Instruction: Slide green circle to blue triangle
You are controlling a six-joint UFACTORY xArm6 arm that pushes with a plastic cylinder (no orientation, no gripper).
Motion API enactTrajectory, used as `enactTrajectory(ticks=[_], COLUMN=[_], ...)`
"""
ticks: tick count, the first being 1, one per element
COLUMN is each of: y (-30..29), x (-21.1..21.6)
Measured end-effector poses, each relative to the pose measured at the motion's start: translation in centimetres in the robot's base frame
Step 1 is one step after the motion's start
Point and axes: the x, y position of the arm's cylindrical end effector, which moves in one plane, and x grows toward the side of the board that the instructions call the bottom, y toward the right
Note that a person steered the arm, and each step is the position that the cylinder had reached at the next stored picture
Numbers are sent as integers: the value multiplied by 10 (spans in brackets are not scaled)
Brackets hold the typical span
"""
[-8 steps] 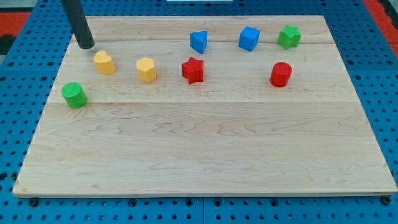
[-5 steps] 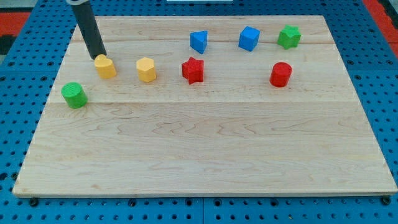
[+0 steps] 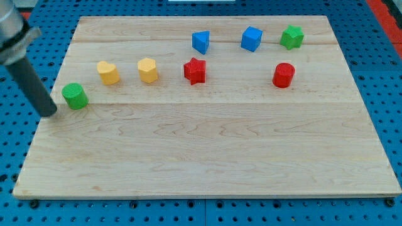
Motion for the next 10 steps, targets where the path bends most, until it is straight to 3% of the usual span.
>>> enactTrajectory(ticks=[1,6,8,9,10], y=[17,22,34,46,68], x=[3,-131,-121,-176,-196])
